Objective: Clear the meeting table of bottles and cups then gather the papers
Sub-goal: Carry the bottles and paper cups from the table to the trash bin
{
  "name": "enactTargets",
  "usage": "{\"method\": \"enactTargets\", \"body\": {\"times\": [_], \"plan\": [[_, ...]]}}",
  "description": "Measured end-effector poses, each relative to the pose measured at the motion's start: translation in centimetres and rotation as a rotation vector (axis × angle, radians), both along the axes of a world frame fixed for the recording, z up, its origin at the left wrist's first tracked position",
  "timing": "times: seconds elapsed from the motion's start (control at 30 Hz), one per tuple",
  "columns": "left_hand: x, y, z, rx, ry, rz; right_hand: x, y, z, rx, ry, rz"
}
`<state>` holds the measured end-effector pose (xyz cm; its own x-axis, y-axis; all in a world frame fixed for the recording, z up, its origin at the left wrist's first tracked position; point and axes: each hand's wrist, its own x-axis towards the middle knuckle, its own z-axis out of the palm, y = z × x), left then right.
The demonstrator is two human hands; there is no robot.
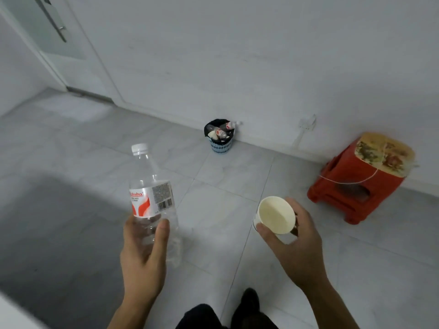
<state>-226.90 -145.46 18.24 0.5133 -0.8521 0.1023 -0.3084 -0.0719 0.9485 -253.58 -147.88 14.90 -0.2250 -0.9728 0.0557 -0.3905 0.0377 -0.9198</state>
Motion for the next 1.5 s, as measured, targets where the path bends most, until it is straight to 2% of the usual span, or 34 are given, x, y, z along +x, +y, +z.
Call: {"method": "enactTargets", "body": {"times": [0.17, 0.37, 0.6, 0.83, 1.17, 1.33, 1.4, 1.47, 1.5], "plan": [[-1.2, -10.2, -0.1, -0.016, 0.041, 0.086, 0.0, -13.1, 1.6, -0.017, 0.002, 0.110], [-1.4, -26.0, -2.7, -0.009, 0.081, 0.139, 0.3, -30.1, -0.9, 0.006, 0.024, 0.145], [-1.0, -47.1, -2.4, 0.031, 0.003, 0.069, 0.1, -49.6, -0.7, 0.027, 0.049, 0.148], [-4.2, -64.9, -3.4, 0.143, -0.043, 0.013, -2.5, -65.4, -2.6, 0.111, 0.019, 0.111], [-10.9, -83.9, -10.6, 0.342, 0.057, 0.176, -5.6, -89.1, -8.8, 0.290, 0.071, 0.390], [-11.4, -87.9, -13.5, 0.447, 0.097, 0.169, -5.3, -93.9, -10.5, 0.353, 0.104, 0.465], [-10.3, -91.8, -21.5, 0.597, 0.157, 0.161, -3.9, -97.9, -17.3, 0.461, 0.126, 0.481], [-10.0, -93.2, -23.3, 0.696, 0.218, 0.174, -3.6, -97.6, -17.6, 0.462, 0.143, 0.478], [-9.6, -94.3, -26.4, 0.752, 0.250, 0.170, -3.5, -97.9, -19.9, 0.488, 0.167, 0.461]]}}
